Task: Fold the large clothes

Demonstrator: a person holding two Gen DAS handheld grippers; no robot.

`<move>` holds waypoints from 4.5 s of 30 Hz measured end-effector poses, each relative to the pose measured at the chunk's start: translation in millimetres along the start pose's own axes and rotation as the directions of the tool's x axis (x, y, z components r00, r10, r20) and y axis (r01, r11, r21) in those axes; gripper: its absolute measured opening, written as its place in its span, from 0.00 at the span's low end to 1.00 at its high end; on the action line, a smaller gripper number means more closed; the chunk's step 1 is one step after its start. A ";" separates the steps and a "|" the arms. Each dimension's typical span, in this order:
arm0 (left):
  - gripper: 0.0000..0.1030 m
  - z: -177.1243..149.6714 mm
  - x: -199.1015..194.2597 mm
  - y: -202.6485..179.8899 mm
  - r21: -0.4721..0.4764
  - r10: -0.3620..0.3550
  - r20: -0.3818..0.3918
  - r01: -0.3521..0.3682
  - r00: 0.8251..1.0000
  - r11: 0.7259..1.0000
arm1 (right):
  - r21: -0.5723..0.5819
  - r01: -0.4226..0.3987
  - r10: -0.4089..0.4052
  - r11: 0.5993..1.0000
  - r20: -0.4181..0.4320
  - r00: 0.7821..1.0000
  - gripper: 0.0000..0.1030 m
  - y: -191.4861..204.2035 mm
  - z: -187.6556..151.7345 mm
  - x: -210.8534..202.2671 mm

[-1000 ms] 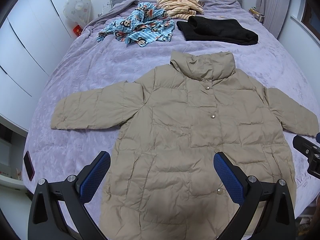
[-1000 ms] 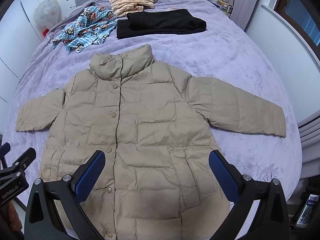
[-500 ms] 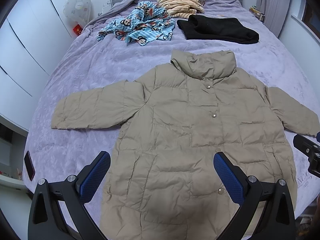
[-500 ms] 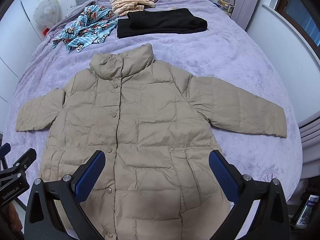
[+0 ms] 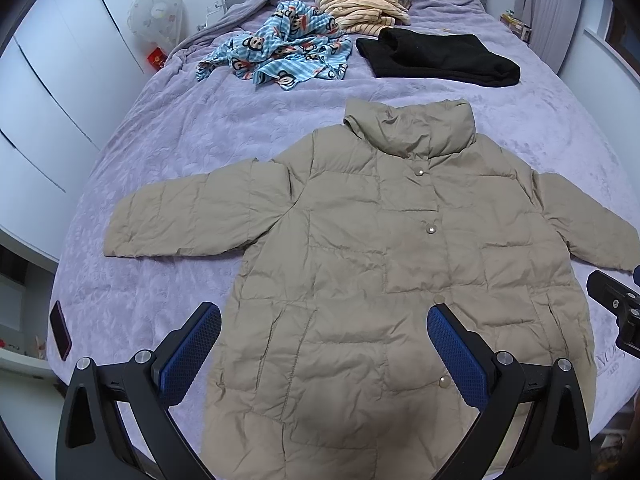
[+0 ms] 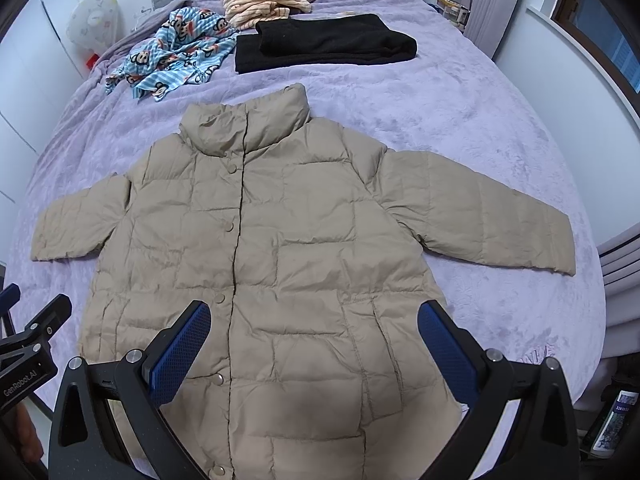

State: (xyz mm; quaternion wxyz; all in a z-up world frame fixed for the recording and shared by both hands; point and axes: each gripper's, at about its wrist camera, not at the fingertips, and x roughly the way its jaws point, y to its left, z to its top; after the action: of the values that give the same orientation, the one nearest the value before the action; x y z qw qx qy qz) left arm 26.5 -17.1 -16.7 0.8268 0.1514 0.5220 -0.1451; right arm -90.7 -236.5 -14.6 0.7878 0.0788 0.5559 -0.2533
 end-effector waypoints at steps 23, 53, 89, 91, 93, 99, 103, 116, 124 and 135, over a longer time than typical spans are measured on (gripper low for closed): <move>1.00 -3.9 3.5 3.6 0.005 -0.003 -0.024 0.003 1.000 1.000 | -0.009 -0.005 0.005 1.000 -0.001 1.000 1.00 3.7 -2.0 2.4; 1.00 -1.0 4.3 3.7 -0.006 -0.031 -0.038 0.030 0.999 1.000 | -0.001 -0.043 0.043 0.999 -0.012 0.999 1.00 11.3 -4.4 4.1; 0.08 70.1 255.2 340.9 -0.550 -0.237 0.220 0.321 0.946 0.771 | 0.082 -0.562 0.568 0.823 -0.157 0.808 0.08 220.1 33.5 187.4; 0.08 77.7 230.8 334.0 -0.489 -0.221 0.255 0.323 0.941 0.810 | 0.088 -0.600 0.606 0.795 -0.152 0.781 0.08 238.4 40.9 199.7; 0.08 85.4 204.0 324.9 -0.422 -0.219 0.297 0.334 0.929 0.843 | 0.072 -0.620 0.623 0.781 -0.149 0.768 0.08 257.1 45.5 207.5; 0.08 107.2 140.8 266.5 -0.185 -0.310 0.356 0.391 0.882 0.901 | 0.119 -0.633 0.643 0.765 -0.206 0.738 0.07 299.0 42.8 252.8; 0.08 119.9 115.3 189.1 0.001 -0.384 0.361 0.411 0.850 0.911 | 0.215 -0.664 0.698 0.716 -0.220 0.681 0.07 279.8 37.6 268.6; 0.08 86.9 167.5 -111.1 0.388 -0.280 0.144 0.206 0.949 0.898 | 0.258 -0.445 0.465 0.857 -0.016 0.885 0.09 -20.2 7.1 170.7; 0.85 44.5 174.0 -128.7 0.440 -0.195 0.134 0.118 0.971 0.890 | 0.266 -0.376 0.400 0.887 -0.037 0.916 0.54 -92.0 9.8 164.1; 0.85 25.2 151.9 45.2 0.122 0.076 0.153 -0.096 0.985 0.988 | -0.117 -0.380 0.387 0.918 0.042 0.921 0.87 43.8 36.5 124.9</move>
State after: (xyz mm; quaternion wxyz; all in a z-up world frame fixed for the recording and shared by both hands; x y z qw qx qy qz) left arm 127.8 1.7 -139.7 0.8571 0.2158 0.4419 -0.1534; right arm -7.2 -252.6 -122.4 0.8427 0.1358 0.5167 -0.0665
